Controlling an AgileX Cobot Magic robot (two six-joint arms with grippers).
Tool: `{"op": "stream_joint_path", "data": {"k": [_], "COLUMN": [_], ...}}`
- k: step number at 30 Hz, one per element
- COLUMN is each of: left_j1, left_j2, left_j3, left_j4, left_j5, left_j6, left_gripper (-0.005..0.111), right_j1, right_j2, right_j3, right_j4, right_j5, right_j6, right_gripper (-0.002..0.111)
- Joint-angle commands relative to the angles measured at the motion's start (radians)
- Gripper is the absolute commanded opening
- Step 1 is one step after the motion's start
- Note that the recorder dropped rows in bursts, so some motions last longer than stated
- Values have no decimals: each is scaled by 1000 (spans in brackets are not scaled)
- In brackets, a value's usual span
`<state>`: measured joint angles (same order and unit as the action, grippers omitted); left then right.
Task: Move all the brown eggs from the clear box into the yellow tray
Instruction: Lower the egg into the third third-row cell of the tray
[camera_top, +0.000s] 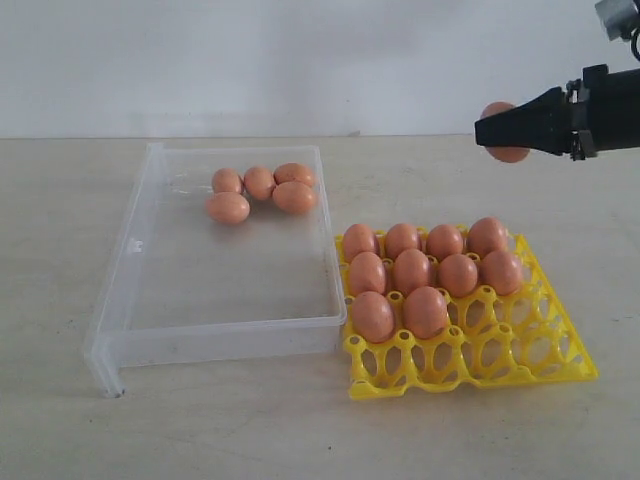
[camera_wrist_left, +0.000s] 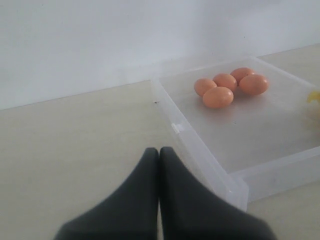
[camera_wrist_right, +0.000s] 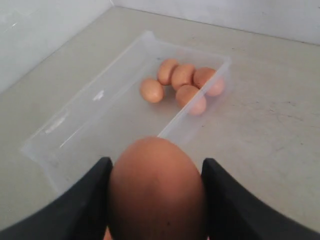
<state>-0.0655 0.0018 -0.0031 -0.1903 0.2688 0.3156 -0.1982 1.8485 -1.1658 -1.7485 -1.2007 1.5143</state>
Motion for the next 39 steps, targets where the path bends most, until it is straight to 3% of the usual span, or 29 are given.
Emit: {"op": "stream_joint_path", "data": {"k": [1, 4, 7, 8, 11, 14, 17, 25, 32, 36, 39], "left_j1": [-5, -16, -53, -63, -119, -143, -143, -143, -143, -102, 21], "left_j2": [-2, -2, -2, -2, -2, -2, -2, -2, -2, -2, -2], "left_j3": [3, 3, 3, 3, 3, 3, 3, 3, 3, 3, 3], "left_j4": [-7, -7, -7, -7, -7, -7, -7, -7, -7, -7, -7], "left_j5": [-11, -11, -11, -11, -11, -11, -11, -11, -10, -8, -10], "left_j6": [-9, -9, -9, -9, -9, -9, -9, -9, -9, -9, -9], "left_gripper": [-4, -4, -4, -4, -4, -4, -4, -4, -4, -4, -4], "right_j1": [1, 1, 44, 57, 135, 150, 150, 150, 150, 150, 150], "right_j2": [-60, -88, -93, -93, -93, -93, -93, -93, -93, -93, -93], "right_j3": [48, 135, 276, 291, 331, 361, 386, 386, 386, 386, 386], "right_j4": [4, 4, 4, 4, 4, 4, 4, 4, 4, 4, 4], "right_j5": [33, 67, 103, 103, 93, 151, 228, 180, 163, 178, 174], "right_j6": [18, -110, -474, -503, -495, -495, -445, -280, -261, -272, -268], "right_gripper": [0, 0, 0, 0, 0, 0, 0, 0, 0, 0, 0]}}
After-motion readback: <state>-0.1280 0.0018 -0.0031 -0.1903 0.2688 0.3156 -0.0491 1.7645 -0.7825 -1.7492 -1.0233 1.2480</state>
